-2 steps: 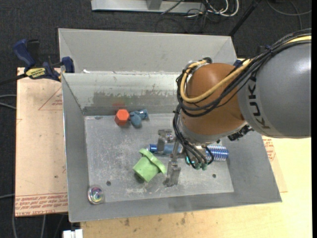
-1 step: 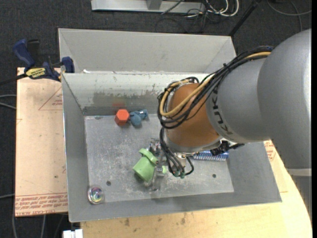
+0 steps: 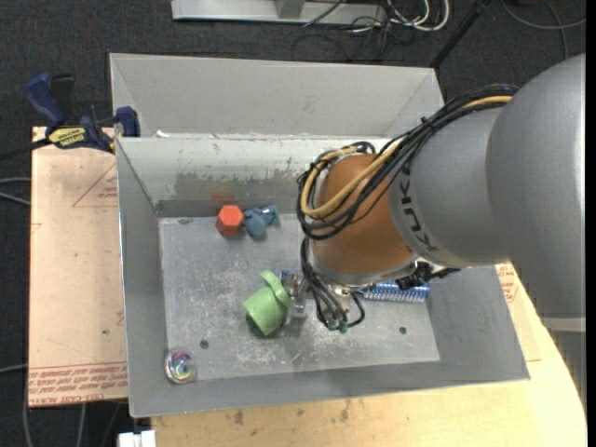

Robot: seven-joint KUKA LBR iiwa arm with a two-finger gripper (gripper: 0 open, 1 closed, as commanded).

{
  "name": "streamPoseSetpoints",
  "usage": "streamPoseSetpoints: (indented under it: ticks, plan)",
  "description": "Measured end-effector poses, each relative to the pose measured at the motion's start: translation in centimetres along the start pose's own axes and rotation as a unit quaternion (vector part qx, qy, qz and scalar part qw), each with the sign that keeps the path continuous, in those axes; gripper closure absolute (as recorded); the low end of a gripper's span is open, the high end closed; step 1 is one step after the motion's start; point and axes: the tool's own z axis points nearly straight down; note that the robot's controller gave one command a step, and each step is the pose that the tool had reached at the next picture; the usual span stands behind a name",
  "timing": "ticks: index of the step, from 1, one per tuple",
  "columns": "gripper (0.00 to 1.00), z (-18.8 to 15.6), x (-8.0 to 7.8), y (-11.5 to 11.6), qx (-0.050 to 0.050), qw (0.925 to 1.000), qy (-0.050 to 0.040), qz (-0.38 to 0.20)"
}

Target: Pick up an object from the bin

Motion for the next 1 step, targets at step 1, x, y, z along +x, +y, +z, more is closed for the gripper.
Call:
streamPoseSetpoints:
  ticks: [1]
  plan:
    - [1.0,-9.13,-1.31,6.11,-0.003,0.9995,-0.0055,-0.029]
